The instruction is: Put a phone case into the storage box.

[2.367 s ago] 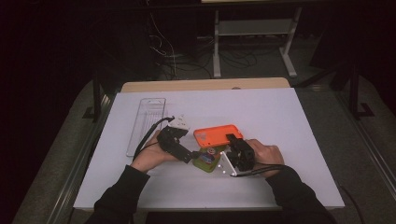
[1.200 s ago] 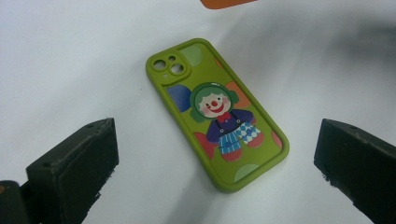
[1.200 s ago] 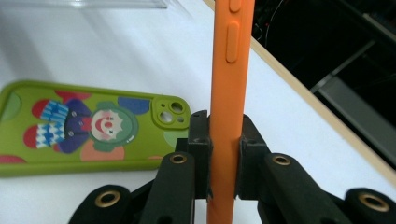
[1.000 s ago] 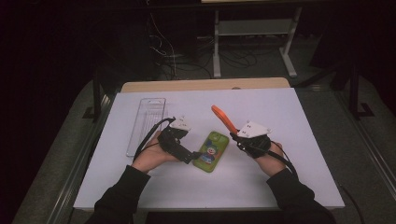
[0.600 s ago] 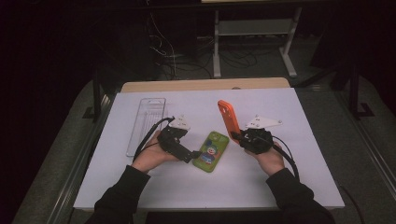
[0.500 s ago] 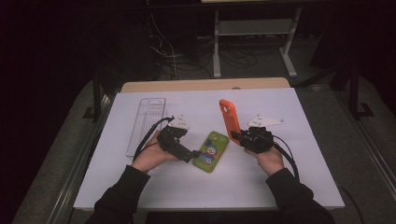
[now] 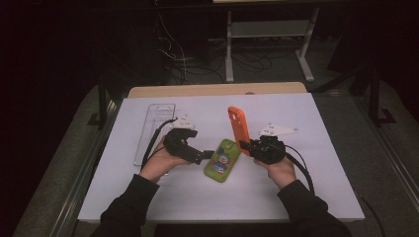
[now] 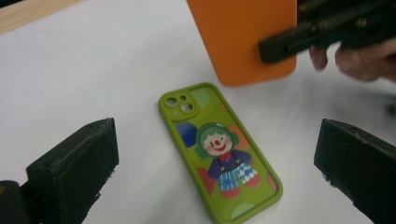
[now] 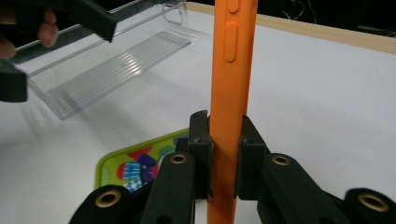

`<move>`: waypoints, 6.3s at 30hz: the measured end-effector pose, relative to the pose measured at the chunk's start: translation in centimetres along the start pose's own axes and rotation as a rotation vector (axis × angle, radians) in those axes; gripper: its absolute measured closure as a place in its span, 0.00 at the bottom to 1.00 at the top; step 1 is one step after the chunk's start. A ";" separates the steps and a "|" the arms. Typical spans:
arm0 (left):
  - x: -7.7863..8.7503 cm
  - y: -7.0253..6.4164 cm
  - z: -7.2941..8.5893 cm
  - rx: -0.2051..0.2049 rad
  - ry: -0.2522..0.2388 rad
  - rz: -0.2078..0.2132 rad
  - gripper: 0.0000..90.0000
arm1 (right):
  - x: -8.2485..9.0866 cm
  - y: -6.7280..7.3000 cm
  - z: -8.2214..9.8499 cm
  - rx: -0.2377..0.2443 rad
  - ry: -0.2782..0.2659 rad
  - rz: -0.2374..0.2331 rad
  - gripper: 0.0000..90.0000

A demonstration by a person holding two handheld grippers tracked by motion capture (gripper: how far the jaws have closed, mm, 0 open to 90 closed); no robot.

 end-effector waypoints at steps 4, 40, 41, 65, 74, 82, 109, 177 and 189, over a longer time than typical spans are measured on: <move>0.1 0.1 -0.3 0.005 -0.022 -0.005 0.00 | -0.5 1.0 0.4 -0.003 0.009 -0.023 0.87; -0.9 -0.5 -1.3 0.093 -0.159 0.008 0.00 | -3.1 7.4 3.1 0.061 0.039 -0.170 0.87; -1.0 -0.4 -1.3 0.089 -0.163 0.002 0.00 | -3.2 7.4 3.1 0.062 0.041 -0.171 0.87; -0.8 -0.1 -1.4 0.101 -0.186 0.020 0.16 | -3.4 7.2 3.5 0.105 0.065 -0.141 0.86; -0.8 0.0 -1.4 0.101 -0.167 -0.014 0.16 | -2.7 6.4 3.3 0.108 0.107 -0.118 0.49; -0.5 0.6 -1.8 0.088 -0.142 -0.045 0.16 | -0.8 4.0 3.6 0.116 0.169 -0.048 0.26; 4.0 6.8 -4.1 0.095 -0.118 -0.201 0.16 | 4.6 -2.2 6.2 0.112 0.156 0.062 0.00; 3.3 23.2 1.1 0.353 0.249 -0.753 0.16 | 5.2 -1.7 5.8 0.101 0.135 0.028 0.00; 2.2 23.3 2.2 0.380 0.292 -0.770 0.15 | 5.3 -1.8 5.8 0.100 0.128 0.031 0.00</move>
Point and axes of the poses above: each handheld gripper's, and its own axes: x roughly backward along the jaws, z roughly out of its underside, y roughly to its left, the point moved 7 cm from there along -x, roughly forward along the jaws, and after that the axes turned 13 degrees about -x, right-handed, at the moved point
